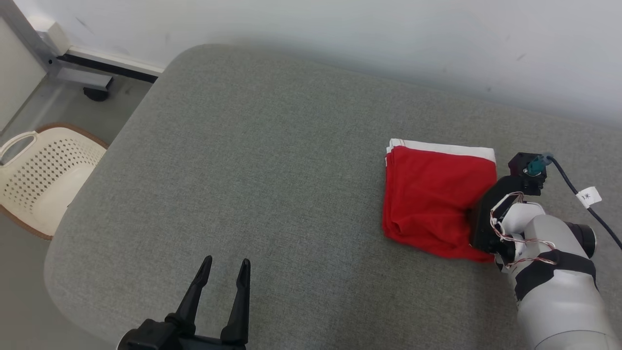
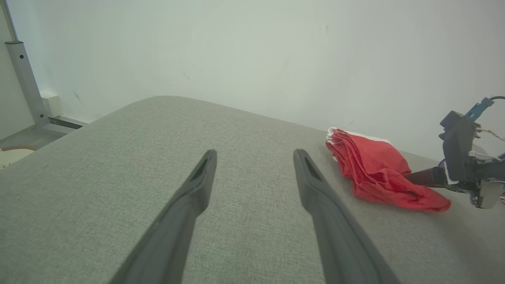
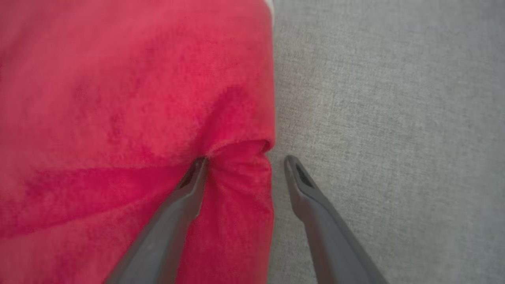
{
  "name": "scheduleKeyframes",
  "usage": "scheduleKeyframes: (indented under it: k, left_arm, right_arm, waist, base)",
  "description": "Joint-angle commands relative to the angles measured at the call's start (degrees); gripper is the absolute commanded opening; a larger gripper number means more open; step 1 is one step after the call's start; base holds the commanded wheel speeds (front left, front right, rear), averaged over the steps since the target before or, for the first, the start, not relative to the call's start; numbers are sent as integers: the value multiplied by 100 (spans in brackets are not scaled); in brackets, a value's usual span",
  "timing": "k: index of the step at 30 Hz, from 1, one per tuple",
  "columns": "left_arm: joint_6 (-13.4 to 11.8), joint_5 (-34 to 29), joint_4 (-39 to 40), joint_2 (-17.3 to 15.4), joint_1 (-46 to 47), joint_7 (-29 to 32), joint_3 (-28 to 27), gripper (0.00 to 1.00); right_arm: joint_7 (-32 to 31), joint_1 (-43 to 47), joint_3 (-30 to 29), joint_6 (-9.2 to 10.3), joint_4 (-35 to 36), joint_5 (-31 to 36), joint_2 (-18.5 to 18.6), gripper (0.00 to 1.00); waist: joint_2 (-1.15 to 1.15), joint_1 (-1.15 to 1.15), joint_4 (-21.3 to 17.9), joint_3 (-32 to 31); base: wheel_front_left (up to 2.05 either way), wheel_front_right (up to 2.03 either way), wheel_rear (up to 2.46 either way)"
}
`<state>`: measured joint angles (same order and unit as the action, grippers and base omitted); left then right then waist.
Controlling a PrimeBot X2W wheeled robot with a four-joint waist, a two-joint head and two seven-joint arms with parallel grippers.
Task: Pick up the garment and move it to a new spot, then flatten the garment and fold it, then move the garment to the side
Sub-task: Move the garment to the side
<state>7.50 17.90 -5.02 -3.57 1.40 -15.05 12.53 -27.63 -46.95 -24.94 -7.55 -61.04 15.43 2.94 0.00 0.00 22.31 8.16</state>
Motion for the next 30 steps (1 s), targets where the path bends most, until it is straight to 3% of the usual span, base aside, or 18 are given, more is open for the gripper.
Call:
scheduleKeyframes:
  k: [1, 5, 6, 7, 8, 17, 24, 30]
  left_arm:
    - [-6, 49, -5, 30, 94, -18, 15, 100]
    - [-5, 51, -47, 36, 120, -18, 34, 100]
    - [-5, 55, -64, 36, 124, -18, 35, 100]
    - [-5, 56, -73, 36, 114, -18, 39, 100]
    - [-5, 50, -80, 35, 105, -18, 39, 100]
    - [-6, 4, -72, -46, -37, -18, 24, 100]
    - [-6, 41, 36, -71, -230, -19, -215, 100]
    - [-6, 50, 134, -42, -267, -18, -316, 100]
  right_arm:
    - [18, 27, -80, 15, -212, 101, -14, 100]
    - [53, 16, -180, 14, -479, 190, -31, 100]
    - [75, 13, -195, 7, -572, 202, -39, 65]
    - [123, 5, -193, 6, -635, 235, -43, 18]
    - [197, -13, -156, 5, -689, 266, -44, 0]
    - [1179, -340, 531, 8, -1077, 2, -4, 0]
    - [1632, -299, 1410, 8, -1211, -405, 22, 0]
    - [1660, -135, 1836, 8, -1230, -631, 378, 0]
  waist:
    - [0, 0, 94, 116]
    - [0, 0, 84, 101]
    - [0, 0, 73, 82]
    - [0, 0, 57, 62]
    - [0, 0, 31, 39]
    - [0, 0, -470, -267]
    - [0, 0, -1269, -458]
    - [0, 0, -1946, -603]
  base:
    - [0, 0, 0]
    - [0, 0, 0]
    - [0, 0, 0]
    - [0, 0, 0]
    - [0, 0, 0]
    - [0, 0, 0]
    - [0, 0, 0]
    - [0, 0, 0]
